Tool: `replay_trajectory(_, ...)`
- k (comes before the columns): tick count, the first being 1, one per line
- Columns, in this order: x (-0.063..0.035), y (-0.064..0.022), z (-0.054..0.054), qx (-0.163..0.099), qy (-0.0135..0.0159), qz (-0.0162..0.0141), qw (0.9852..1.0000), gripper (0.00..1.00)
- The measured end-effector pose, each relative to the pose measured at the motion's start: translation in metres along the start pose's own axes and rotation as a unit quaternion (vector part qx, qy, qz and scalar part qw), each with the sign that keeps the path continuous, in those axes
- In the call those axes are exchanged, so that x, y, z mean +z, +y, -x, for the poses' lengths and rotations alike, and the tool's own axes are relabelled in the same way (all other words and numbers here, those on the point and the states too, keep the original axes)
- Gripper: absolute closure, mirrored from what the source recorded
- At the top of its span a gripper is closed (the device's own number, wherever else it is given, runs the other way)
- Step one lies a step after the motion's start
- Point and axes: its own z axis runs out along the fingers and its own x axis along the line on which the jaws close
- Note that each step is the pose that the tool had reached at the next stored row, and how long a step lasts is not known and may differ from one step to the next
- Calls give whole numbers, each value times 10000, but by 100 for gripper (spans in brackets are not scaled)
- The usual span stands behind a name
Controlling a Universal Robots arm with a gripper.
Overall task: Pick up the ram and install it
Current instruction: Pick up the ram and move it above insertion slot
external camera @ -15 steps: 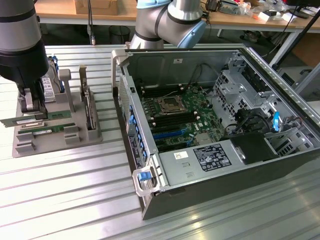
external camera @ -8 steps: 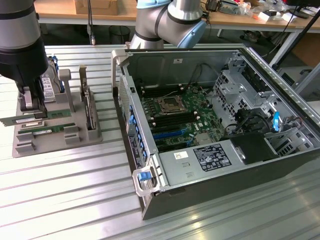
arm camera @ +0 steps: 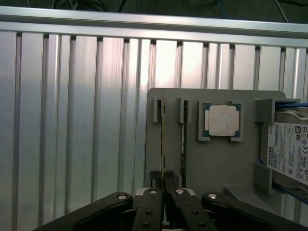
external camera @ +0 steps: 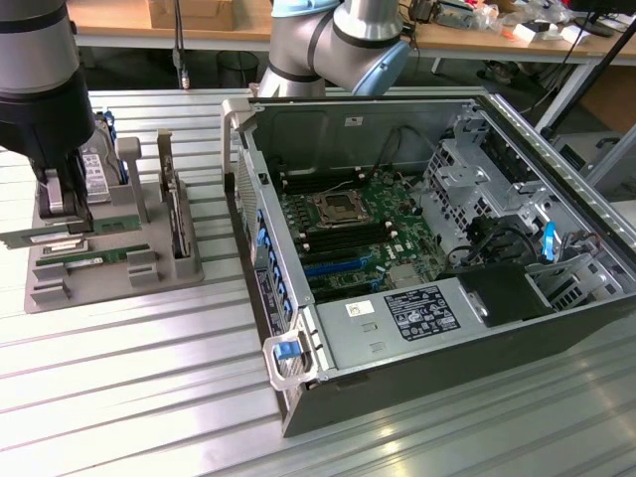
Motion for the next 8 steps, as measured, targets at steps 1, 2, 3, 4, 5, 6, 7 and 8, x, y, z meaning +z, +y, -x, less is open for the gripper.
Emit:
replay_trajectory(1, -3, 0, 0, 0, 0, 0, 10000, 87)
replay_trajectory(2, -10, 0, 0, 0, 0, 0, 10000, 87)
replay_trajectory(3, -16, 1, 0, 0, 0, 0, 10000, 87)
replay_trajectory(4, -24, 1, 1, 0, 0, 0, 10000, 87)
replay_trajectory(5, -30, 1, 0, 0, 0, 0, 10000, 87)
replay_trajectory(6, -39, 1, 0, 0, 0, 0, 10000, 87)
replay_trajectory(7, -48, 2, 1, 0, 0, 0, 10000, 87)
replay_trajectory(8, -53, 2, 1, 0, 0, 0, 10000, 87)
